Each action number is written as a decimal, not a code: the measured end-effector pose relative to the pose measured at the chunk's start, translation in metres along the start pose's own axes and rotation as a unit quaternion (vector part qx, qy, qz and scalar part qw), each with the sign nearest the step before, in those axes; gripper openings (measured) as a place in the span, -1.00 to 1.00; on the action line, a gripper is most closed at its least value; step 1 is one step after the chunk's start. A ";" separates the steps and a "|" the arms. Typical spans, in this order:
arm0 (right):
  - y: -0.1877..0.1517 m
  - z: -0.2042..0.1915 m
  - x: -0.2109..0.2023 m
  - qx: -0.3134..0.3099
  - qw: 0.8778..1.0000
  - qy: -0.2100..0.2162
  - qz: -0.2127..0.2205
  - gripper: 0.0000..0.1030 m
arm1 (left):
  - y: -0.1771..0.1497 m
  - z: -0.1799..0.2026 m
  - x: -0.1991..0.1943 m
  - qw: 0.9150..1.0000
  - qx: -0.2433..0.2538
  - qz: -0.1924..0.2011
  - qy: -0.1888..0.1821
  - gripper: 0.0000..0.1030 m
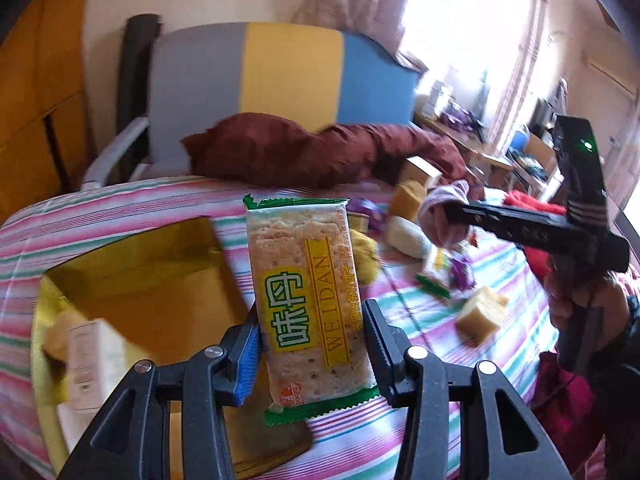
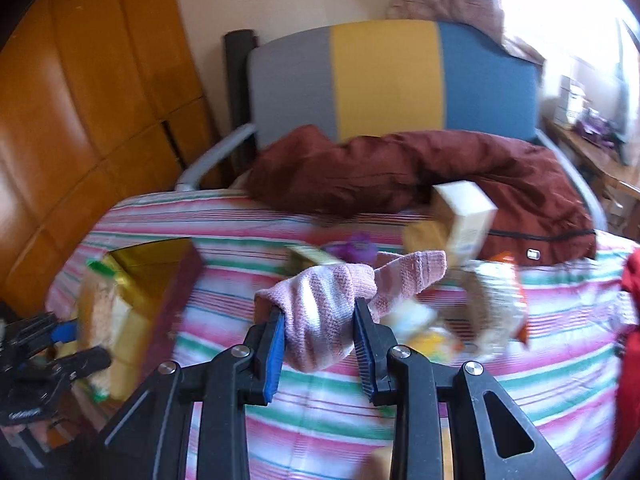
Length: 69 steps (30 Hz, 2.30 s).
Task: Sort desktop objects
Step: 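Drop the cracker pack into the tray with the left tool while the right tool drops the sock, then move both tools back to the pile and grasp the white-orange bag with the right tool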
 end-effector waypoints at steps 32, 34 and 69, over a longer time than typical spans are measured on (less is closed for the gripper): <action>-0.015 -0.225 0.030 -0.079 0.990 0.113 -0.042 1.00 | -0.052 -0.179 -0.097 0.983 -0.135 0.081 0.090 1.00; -0.020 -0.219 0.027 -0.081 0.991 0.098 -0.037 1.00 | -0.057 -0.169 -0.100 0.984 -0.134 0.088 0.078 1.00; -0.048 0.040 0.007 0.064 0.982 -0.135 -0.111 1.00 | -0.072 -0.082 -0.066 0.996 -0.077 0.022 0.029 0.98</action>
Point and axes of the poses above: each gripper's, at about its wrist camera, not at the fingertips, and x roughly the way its jaws point, z to its right, y to its top, the point moved 3 cm from there along x, roughly the way its jaws point, and after that the axes turned 12 degrees about -y, right-handed, at the moved point
